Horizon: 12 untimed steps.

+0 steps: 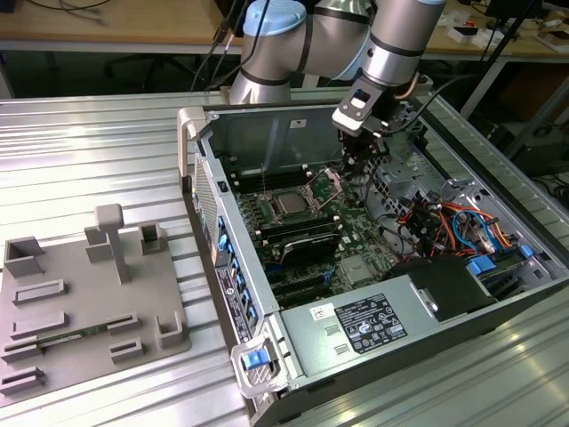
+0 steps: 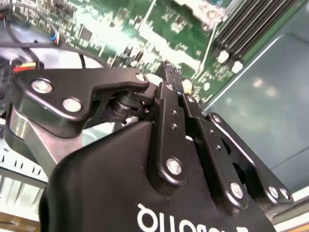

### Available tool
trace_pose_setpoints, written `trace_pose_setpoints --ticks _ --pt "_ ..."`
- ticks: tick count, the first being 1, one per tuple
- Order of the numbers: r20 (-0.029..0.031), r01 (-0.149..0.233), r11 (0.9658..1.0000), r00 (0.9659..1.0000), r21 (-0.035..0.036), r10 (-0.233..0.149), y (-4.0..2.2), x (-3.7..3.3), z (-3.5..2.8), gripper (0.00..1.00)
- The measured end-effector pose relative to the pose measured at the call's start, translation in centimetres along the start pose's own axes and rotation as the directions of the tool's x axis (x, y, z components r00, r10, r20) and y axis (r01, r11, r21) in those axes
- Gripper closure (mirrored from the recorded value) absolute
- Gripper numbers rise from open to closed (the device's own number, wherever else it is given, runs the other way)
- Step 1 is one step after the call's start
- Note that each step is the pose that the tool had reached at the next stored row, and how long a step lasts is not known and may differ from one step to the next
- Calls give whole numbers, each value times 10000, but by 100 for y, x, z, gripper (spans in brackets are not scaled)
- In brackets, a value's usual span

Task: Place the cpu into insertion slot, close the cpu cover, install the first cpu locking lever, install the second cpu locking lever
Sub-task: 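Close the cpu cover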

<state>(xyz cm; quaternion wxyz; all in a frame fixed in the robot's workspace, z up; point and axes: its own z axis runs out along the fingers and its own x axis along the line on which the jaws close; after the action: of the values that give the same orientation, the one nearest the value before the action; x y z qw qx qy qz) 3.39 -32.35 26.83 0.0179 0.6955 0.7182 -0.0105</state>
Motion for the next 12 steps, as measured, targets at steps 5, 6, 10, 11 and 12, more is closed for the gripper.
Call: trace_pose_setpoints --ticks 5,6,10,11,12 --pt "1 0 10000 10000 1 0 85 11 81 89" --pt "0 -1 10000 10000 1 1 85 13 101 89" --pt "-4 -1 10000 10000 2 1 69 22 241 89" --pt "-4 0 10000 10000 2 0 62 23 255 89" --pt "-4 1 10000 10000 2 -1 43 25 271 89"
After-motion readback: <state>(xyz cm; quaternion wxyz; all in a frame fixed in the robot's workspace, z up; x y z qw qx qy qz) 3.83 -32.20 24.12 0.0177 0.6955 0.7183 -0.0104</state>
